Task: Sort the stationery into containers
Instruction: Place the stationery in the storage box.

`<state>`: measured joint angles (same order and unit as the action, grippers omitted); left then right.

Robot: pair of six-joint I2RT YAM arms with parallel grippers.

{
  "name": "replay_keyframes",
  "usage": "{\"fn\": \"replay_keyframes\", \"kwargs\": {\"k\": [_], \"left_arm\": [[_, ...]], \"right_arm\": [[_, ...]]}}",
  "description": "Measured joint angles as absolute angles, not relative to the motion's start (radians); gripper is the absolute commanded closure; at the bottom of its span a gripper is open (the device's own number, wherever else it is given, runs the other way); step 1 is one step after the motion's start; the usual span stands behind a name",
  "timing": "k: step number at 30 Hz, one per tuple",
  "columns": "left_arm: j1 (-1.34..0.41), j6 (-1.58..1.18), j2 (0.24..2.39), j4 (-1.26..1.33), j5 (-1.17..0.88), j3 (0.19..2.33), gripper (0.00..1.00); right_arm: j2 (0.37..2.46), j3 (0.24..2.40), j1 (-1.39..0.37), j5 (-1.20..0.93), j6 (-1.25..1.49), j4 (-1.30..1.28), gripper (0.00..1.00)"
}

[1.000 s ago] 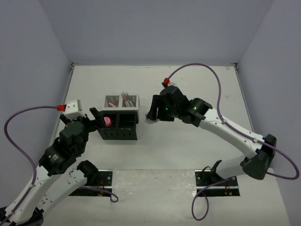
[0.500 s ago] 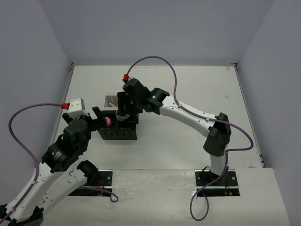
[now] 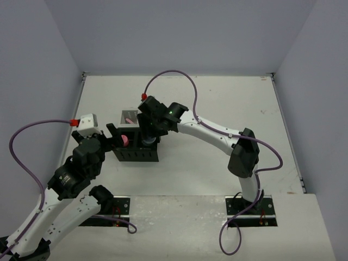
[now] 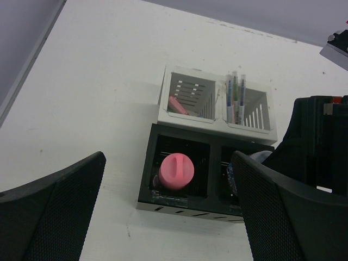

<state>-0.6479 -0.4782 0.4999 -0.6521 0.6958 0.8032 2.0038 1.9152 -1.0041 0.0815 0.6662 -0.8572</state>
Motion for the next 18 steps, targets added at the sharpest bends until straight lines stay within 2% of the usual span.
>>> {"fn": "replay_keyframes", "kwargs": {"k": [2,5,13,16,18], "left_arm": [[-0.648,-0.478,0.5,-0.652,0.696,0.803,0.0],[-0.648,-0.478,0.501,-0.652,0.696,0.803,0.0],[-0.63,-0.478,0.528,-0.652,0.705,0.803,0.0],[-0.603,-0.479,0.539,-0.655,0.744,0.805,0.0],[-0.582,-0.483,0.542,-0.661,0.785,0.809,0.0]], "right_arm": [[2.008,1.921,-1.009,0.087,0.661,-0.864,0.18],[2.008,1.926,-1.016,0.087,0.648,-0.876,0.01],[1.958,1.952,-1.024,0.136,0.626,-0.912,0.01],[1.775,1.805,-1.025,0.203,0.628,-0.883,0.01],[1.547,1.616,-1.027,0.273,0.629,-0.844,0.01]]}}
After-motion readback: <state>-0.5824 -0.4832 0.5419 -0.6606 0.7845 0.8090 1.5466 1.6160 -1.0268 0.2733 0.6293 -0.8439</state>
